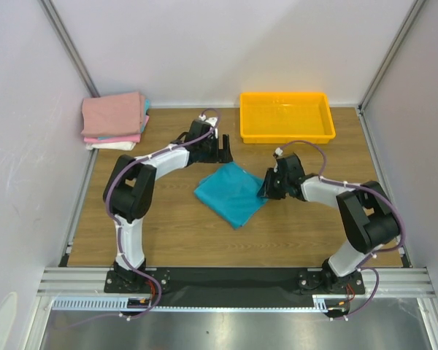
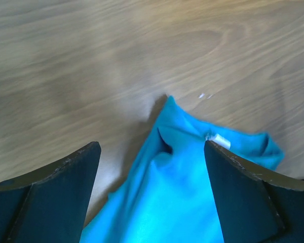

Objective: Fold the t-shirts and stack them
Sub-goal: Neatly place the folded tshirt to the corner

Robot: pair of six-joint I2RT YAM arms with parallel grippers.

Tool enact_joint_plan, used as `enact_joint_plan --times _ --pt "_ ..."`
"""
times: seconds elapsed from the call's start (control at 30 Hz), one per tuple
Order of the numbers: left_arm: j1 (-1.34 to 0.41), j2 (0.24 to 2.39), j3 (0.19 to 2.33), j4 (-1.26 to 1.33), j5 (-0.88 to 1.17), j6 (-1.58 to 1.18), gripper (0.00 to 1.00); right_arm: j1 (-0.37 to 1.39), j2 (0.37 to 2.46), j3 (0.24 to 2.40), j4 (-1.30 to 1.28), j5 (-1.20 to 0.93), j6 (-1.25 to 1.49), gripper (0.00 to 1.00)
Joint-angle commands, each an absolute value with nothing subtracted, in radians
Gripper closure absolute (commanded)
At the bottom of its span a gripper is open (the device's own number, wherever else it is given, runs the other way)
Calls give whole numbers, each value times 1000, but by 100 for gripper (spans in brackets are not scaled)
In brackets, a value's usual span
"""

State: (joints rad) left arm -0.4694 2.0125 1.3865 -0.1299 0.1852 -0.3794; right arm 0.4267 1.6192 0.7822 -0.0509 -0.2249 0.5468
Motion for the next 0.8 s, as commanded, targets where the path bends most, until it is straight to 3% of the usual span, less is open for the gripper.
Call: enact_joint_plan --times 0.0,0.5,0.77 --pt "-465 1881 1365 -179 121 -276 10 422 1706 880 -12 -210 469 74" --pt "-448 1720 1102 -256 -34 -413 9 377 1989 1282 -110 -270 288 75" --pt "-448 1721 1020 -164 26 -485 9 383 1919 1377 -155 -408 301 68"
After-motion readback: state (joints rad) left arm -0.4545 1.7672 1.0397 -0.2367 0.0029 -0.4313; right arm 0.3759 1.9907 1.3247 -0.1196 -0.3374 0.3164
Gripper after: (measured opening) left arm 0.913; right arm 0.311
